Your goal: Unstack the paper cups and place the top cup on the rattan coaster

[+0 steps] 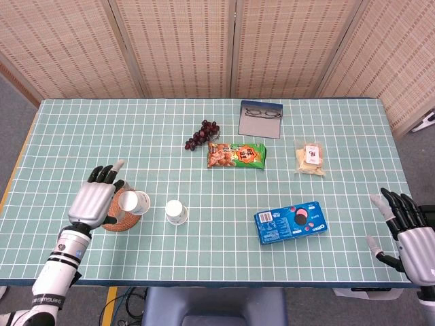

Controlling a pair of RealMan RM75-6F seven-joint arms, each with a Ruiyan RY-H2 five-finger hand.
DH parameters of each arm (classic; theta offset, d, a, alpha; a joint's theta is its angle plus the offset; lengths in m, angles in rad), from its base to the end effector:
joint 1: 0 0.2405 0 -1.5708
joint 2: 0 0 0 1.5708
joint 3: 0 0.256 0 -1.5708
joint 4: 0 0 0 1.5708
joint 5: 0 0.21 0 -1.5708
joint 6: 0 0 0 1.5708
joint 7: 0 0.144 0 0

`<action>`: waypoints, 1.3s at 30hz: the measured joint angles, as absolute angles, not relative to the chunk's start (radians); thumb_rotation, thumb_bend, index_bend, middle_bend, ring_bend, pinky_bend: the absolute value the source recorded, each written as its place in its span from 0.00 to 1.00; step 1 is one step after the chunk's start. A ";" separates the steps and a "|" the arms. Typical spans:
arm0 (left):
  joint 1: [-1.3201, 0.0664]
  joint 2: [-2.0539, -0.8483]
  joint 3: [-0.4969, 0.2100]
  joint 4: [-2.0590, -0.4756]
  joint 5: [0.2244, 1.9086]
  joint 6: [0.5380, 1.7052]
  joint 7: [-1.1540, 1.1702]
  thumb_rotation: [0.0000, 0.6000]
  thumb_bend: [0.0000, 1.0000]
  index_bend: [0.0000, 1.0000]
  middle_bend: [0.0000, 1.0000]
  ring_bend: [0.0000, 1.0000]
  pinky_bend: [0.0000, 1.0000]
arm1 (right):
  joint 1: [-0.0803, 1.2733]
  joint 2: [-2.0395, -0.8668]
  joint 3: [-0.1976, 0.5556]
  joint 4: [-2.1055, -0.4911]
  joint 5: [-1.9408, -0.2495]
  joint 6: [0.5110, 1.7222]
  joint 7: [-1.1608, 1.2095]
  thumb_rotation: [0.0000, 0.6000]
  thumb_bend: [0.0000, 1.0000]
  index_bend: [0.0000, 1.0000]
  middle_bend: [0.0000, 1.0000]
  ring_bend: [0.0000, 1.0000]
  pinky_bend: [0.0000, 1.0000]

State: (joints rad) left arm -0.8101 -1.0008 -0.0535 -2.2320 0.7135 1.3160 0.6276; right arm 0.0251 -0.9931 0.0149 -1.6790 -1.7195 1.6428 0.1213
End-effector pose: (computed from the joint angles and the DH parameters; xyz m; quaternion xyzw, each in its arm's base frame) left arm -0.1275 0.2862 0.1282 -0.6984 -0.3955 -0.2992 0.5161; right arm -0.2809 -0.1520 0.1944 0.6128 -0.3459 0.4643 0.5378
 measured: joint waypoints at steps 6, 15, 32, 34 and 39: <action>-0.779 -1.012 -0.049 -2.150 0.744 1.254 0.555 1.00 0.30 0.46 0.00 0.00 0.00 | 0.026 -0.991 0.014 -1.678 -1.721 1.642 0.125 1.00 0.33 0.06 0.00 0.00 0.00; -0.743 -1.072 -0.042 -2.014 0.769 1.171 0.479 1.00 0.30 0.46 0.00 0.00 0.00 | 0.034 -0.992 0.013 -1.679 -1.717 1.626 0.122 1.00 0.33 0.06 0.00 0.00 0.00; -0.707 -1.235 -0.047 -1.871 0.780 1.167 0.509 1.00 0.30 0.46 0.00 0.00 0.00 | 0.030 -0.978 0.003 -1.675 -1.743 1.650 0.160 1.00 0.33 0.06 0.00 0.00 0.00; -0.708 -1.248 -0.050 -1.859 0.775 1.164 0.517 1.00 0.30 0.46 0.00 0.00 0.00 | 0.028 -0.976 0.003 -1.673 -1.745 1.657 0.169 1.00 0.33 0.06 0.00 0.00 0.00; -0.709 -1.280 -0.057 -1.828 0.764 1.159 0.536 1.00 0.30 0.46 0.00 0.00 0.00 | 0.022 -0.970 0.001 -1.667 -1.750 1.672 0.187 1.00 0.33 0.06 0.00 0.00 0.00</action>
